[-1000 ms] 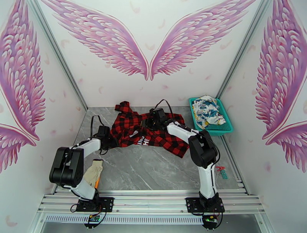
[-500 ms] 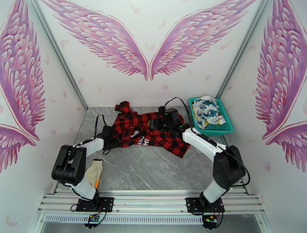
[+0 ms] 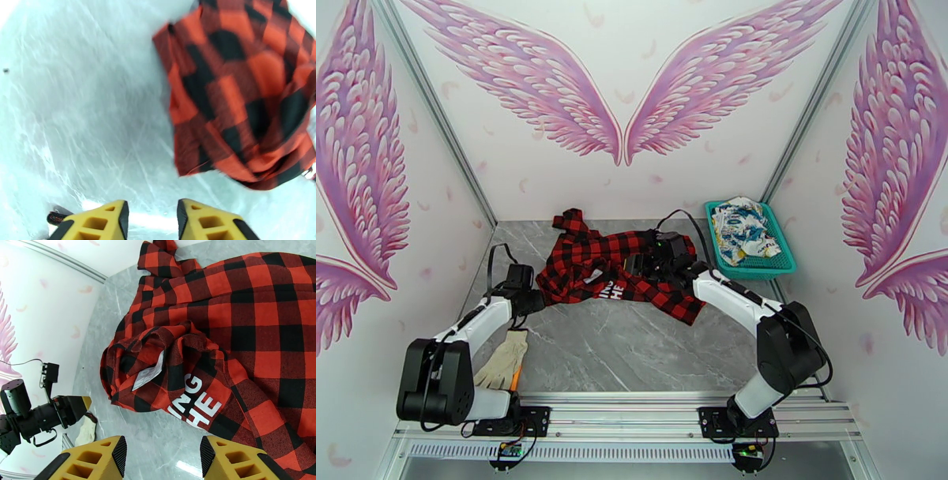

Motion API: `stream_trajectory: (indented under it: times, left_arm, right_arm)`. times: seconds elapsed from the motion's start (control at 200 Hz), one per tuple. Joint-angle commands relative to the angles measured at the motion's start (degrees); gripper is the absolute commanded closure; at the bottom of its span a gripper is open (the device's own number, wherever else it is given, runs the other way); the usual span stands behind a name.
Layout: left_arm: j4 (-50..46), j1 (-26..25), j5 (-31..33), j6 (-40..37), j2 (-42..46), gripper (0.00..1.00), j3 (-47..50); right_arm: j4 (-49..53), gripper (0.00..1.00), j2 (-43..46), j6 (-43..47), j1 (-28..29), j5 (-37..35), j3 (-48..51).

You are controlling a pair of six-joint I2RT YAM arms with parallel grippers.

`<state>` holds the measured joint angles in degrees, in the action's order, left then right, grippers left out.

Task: Fold and stack the mixed laundry pile

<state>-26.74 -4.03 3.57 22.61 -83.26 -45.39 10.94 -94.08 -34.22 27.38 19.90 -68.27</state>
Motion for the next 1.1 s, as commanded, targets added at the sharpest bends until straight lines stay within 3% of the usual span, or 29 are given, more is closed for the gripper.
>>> stream_trajectory:
  times: [0.0,0.09,0.275,0.56,0.665,0.795,0.895,1.095]
  left_arm:
    - [0.73,-0.4,-1.51,-0.57,-3.74,0.5,-1.69]
    - [2.14,-0.88,-1.76,-0.03,-6.31,0.46,-3.19]
    - [3.72,-1.55,-2.31,0.36,-13.81,0.47,-7.71]
    - [5.16,-3.09,-2.92,1.73,-17.57,0.45,-10.3]
    - [5.29,-3.52,-2.56,1.99,-19.37,0.56,-12.08]
    - [5.94,-3.94,-0.86,2.76,-20.36,0.85,-12.89]
    - [5.2,-4.48,-0.64,2.47,-19.41,1.0,-13.53]
    - [-1.31,-7.69,2.79,3.66,-9.22,1.0,-11.85]
  right_arm:
    - [-0.92,0.44,1.24,0.08,-0.13,-0.21,0.98]
    - [-0.75,0.44,1.56,0.12,-0.08,-0.78,1.53]
    - [-0.49,0.44,1.43,0.12,-0.23,-0.98,2.02]
    - [0.06,0.44,1.83,0.4,-0.29,-1.37,2.19]
    - [0.64,0.44,1.93,0.46,-0.35,-1.36,1.86]
    - [1.85,0.44,2.22,1.05,-0.39,-1.83,1.65]
    - [2.59,0.44,3.2,1.35,-0.57,-2.75,2.26]
    - [4.14,0.44,5.55,1.86,-1.64,-1.34,3.33]
